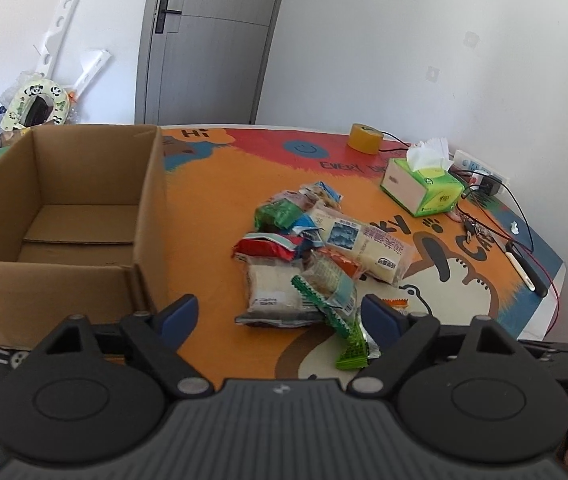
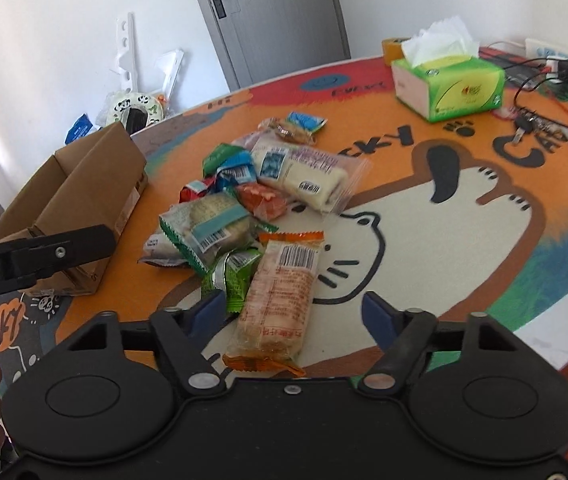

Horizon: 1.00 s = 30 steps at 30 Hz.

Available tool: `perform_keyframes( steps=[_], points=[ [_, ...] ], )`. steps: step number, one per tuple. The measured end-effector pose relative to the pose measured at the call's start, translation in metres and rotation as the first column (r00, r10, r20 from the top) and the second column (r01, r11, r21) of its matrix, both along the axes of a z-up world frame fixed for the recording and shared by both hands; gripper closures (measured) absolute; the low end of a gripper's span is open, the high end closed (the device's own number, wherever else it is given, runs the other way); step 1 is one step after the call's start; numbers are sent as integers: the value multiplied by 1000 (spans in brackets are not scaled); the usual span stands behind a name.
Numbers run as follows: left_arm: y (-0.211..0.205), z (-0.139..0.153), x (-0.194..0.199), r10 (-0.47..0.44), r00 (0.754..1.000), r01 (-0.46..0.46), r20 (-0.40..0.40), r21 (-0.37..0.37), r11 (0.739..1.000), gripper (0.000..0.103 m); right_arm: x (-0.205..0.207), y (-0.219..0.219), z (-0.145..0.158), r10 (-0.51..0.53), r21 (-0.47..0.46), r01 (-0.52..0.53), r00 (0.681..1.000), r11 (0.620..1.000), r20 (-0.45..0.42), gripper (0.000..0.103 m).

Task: Organize snacks
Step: 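Reach the right gripper to the orange-wrapped cake pack and close on it, then grasp the green-trimmed snack pack with the left gripper while the right gripper holds the cake pack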

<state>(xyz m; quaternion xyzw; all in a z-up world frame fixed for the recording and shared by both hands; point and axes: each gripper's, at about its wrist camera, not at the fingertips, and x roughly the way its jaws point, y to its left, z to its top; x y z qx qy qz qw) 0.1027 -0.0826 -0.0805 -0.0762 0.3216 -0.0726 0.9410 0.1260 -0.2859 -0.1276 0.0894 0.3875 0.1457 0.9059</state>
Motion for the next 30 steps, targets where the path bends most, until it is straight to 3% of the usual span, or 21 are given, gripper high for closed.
perform_keyframes(
  steps=[3,7,12,25,30],
  points=[
    [-5,-4,5,4,1000,-4,-1,-2,1000,20,8,0,-8,2,29,0,999,1000,-45,44],
    [-11,-10,15,-4,1000,4,-10,-14,1000,24,13,-1,-8,-11,30,12,999,999,-37,49],
    [-23,-19,29,-11,999,11,-31,9,1000,25,19,-12,-11,-7,42,8,1000,999,-29,65],
    [-50,-29,57,-41,999,42,-23,30,999,38,28,-31,-13,-62,11,62,998,998,-5,64],
    [-61,-34,61,-47,999,48,-19,76,996,38,26,-28,-13,-56,12,56,998,998,1,54]
  ],
)
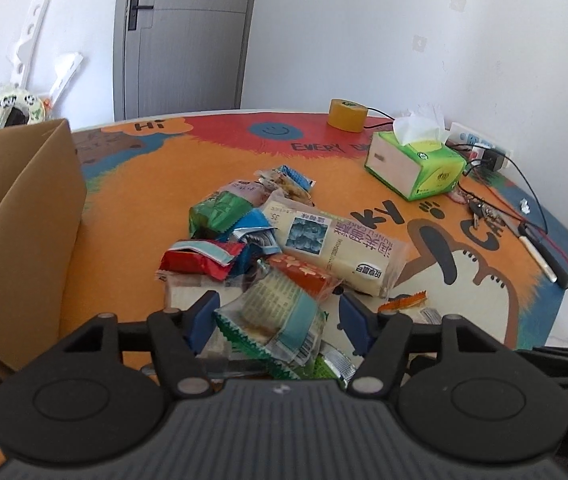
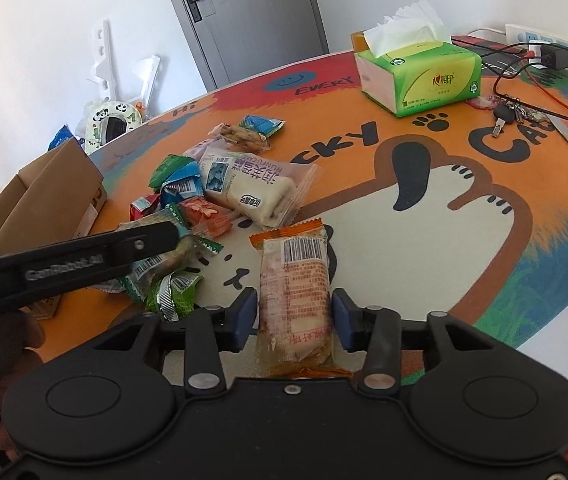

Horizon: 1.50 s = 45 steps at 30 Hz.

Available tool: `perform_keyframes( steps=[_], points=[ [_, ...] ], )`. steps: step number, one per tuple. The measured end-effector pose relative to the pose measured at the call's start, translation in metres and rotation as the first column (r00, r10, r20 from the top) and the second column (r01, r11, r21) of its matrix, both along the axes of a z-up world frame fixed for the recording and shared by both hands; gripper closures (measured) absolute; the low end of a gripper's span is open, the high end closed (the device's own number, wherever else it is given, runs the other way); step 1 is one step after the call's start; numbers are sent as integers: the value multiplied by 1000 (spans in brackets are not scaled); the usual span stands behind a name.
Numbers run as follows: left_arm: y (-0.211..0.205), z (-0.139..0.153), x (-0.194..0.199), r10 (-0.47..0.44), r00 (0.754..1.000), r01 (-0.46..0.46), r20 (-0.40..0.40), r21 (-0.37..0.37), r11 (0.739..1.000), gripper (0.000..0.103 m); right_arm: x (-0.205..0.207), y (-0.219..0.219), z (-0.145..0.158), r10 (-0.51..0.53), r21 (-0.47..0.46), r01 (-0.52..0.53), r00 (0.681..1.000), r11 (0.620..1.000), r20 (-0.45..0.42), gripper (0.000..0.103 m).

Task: Organize snacks
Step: 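Grasp the green-trimmed snack pack with the left gripper while the right gripper holds the cake pack, then carry both packs over the cardboard box and open both grippers to drop them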

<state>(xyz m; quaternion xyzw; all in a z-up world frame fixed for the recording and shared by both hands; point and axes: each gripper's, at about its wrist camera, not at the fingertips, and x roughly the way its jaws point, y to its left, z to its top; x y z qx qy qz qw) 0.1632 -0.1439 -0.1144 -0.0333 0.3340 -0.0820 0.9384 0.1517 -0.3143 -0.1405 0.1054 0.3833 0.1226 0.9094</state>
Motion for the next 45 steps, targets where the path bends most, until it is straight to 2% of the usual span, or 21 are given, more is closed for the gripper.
perform_keyframes(
  steps=[2,4,6,7,9,11,16,26,35,45],
  points=[
    [-6,-2,1,-13,1000,13,1,25,1000,38,-3,3,0,6,-6,-6,1000,1000,8,47],
    [-10,-4,0,-16,1000,16,6,40,999,38,-4,5,-1,8,-21,-8,1000,1000,16,47],
    [-12,-5,-1,-24,1000,23,8,45,999,45,-5,6,-1,5,-27,-4,1000,1000,23,48],
    [-13,-6,-2,-25,1000,24,4,47,999,54,-5,6,-1,1,-34,-1,1000,999,26,49],
    [-13,-6,-4,-39,999,39,0,26,999,58,-6,6,0,-13,-58,15,999,998,32,64],
    [-13,-5,-5,-50,999,50,0,7,999,64,-6,1,0,-19,-34,20,999,999,29,66],
    [-10,-4,-9,-37,999,38,1,-25,999,67,-9,-3,-1,-32,-14,32,999,999,33,67],
    [4,21,-24,-17,997,21,69,-57,998,68,-13,3,16,-24,8,23,997,1000,79,67],
    [29,52,-40,37,987,-27,153,-68,997,68,-14,24,38,11,16,-13,991,1000,134,67],
    [67,72,-57,129,972,-114,198,-85,990,68,-14,51,57,49,19,-53,984,998,173,67]
  ],
)
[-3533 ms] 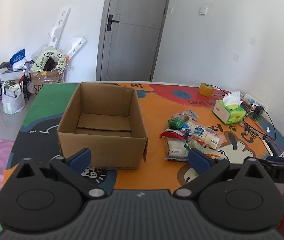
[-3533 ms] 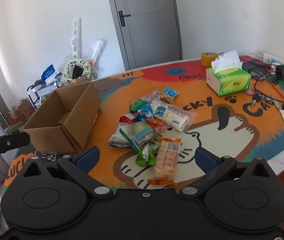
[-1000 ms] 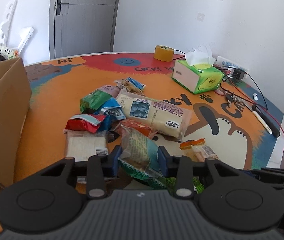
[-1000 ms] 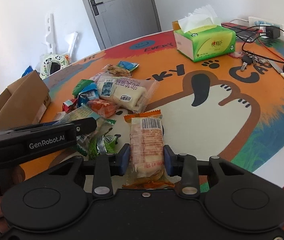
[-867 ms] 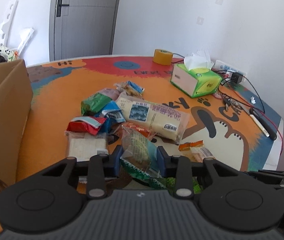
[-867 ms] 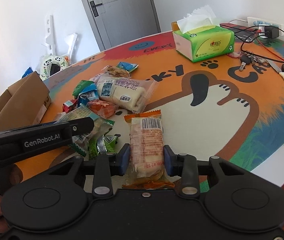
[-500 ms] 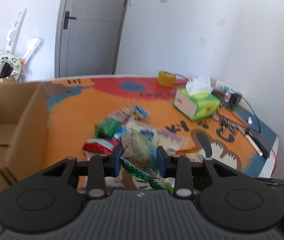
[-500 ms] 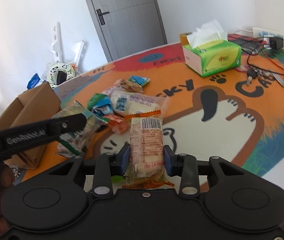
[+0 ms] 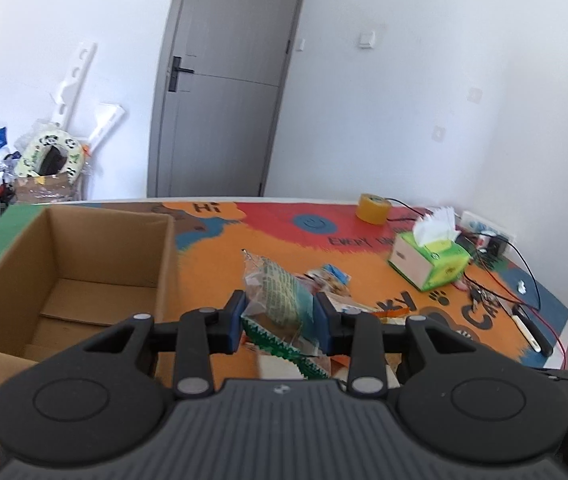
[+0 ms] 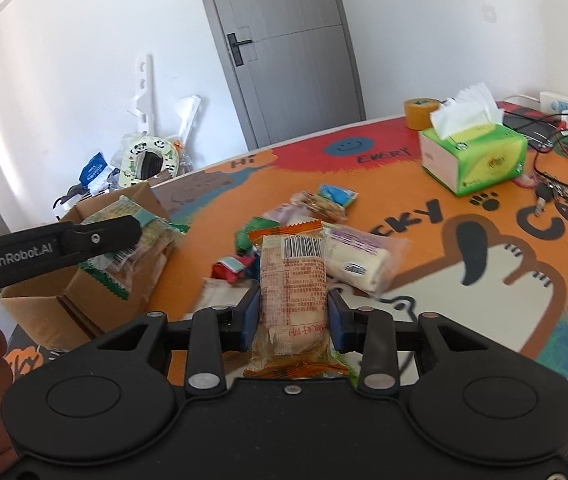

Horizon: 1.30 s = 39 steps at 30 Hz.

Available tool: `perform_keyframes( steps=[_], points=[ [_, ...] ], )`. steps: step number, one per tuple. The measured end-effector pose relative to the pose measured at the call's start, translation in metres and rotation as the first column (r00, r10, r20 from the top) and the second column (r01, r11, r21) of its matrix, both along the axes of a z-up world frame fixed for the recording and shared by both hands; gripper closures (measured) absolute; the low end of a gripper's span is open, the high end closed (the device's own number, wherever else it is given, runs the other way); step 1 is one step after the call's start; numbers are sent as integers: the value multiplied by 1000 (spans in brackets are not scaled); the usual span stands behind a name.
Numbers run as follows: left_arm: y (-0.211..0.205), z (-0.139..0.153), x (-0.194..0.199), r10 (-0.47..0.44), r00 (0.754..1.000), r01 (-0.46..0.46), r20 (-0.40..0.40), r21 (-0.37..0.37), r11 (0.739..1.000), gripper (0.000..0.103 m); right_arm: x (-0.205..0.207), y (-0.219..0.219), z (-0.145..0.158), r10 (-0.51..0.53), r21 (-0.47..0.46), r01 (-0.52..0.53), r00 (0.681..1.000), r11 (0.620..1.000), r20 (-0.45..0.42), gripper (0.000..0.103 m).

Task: Organize snacks
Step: 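Carry both packs over the cardboard box and open both grippers to drop them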

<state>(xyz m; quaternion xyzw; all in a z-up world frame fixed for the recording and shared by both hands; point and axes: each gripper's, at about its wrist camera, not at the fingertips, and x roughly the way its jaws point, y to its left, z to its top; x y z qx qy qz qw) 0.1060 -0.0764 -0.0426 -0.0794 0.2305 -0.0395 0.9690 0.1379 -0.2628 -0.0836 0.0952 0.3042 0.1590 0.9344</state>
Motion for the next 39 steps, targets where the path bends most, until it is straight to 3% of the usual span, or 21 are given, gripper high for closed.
perform_keyframes(
  steps=[13,33,36,39],
  points=[
    [57,13,-26,97,994,-96,51,-27,995,68,0,44,24,45,11,-46,996,999,76,67],
    [138,-3,-22,278,961,-277,3,-72,958,67,13,115,39,149,14,-151,985,988,91,67],
    [142,-3,-18,318,948,-318,1,-50,947,64,16,124,39,158,14,-160,983,987,89,67],
    [145,-3,-15,311,950,-310,11,-62,949,53,19,133,40,165,13,-167,982,986,92,67]
  ],
)
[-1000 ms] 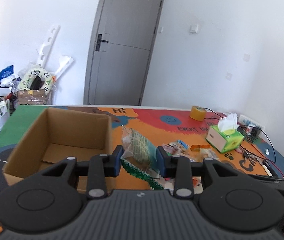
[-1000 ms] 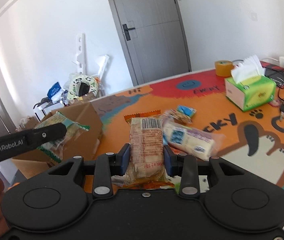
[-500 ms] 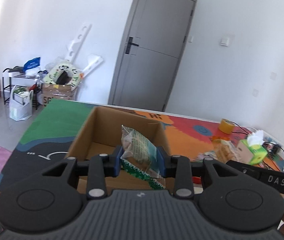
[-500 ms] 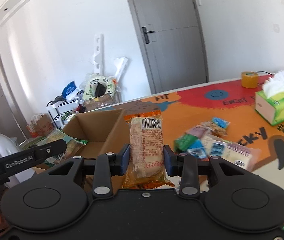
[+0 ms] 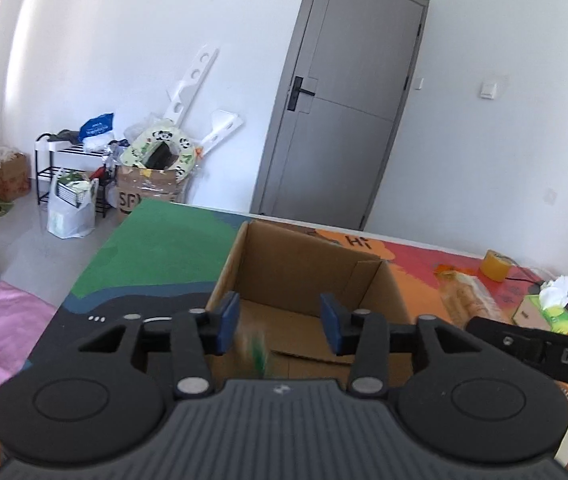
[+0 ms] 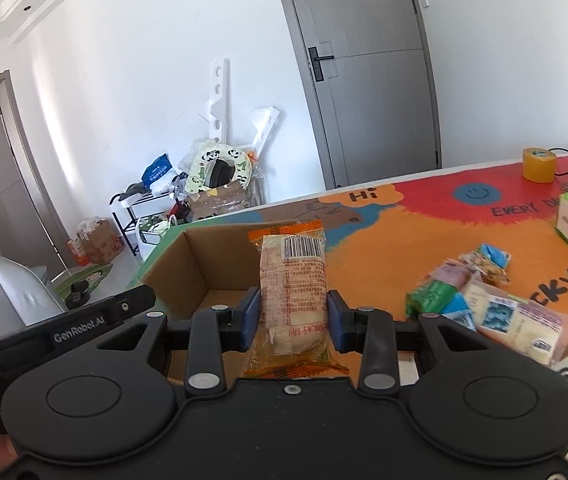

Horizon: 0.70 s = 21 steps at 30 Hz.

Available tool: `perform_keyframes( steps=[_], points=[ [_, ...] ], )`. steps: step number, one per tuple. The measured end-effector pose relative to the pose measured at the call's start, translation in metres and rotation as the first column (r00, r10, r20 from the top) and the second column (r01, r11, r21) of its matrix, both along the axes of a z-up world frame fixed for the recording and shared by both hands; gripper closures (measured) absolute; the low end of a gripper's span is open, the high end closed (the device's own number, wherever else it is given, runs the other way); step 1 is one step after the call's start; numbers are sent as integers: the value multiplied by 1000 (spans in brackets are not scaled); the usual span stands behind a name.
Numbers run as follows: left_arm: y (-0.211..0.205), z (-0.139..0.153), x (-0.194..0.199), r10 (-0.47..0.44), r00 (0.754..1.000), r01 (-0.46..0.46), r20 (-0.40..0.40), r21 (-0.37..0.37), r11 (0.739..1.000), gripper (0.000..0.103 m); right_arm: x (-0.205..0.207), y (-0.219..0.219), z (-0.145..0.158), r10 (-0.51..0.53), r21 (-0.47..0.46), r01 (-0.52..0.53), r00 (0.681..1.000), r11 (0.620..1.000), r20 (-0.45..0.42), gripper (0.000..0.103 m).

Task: Organize snacks
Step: 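Carry both packs over the cardboard box and open both grippers to drop them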

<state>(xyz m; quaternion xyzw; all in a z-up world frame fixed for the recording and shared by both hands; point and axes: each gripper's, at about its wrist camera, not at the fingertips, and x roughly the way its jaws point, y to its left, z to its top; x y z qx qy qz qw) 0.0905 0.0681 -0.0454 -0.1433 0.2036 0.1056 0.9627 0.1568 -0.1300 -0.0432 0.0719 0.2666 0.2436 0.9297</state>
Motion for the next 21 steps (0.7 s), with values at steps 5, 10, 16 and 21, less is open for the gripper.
perform_keyframes(
  steps=[5,10,16,21],
  points=[
    [9,6,-9,23,1000,-23,14,-13,1000,44,2,14,1,29,5,-29,1000,1000,-1,67],
    [15,11,-21,59,998,-59,26,-14,998,34,8,27,1,64,44,-64,998,997,-16,67],
    [17,10,-27,71,997,-71,8,-25,997,20,5,26,4,57,73,-57,998,996,9,42],
    [12,7,-24,84,996,-84,-30,-8,996,14,-2,4,4,30,75,-30,1000,997,2,37]
  ],
)
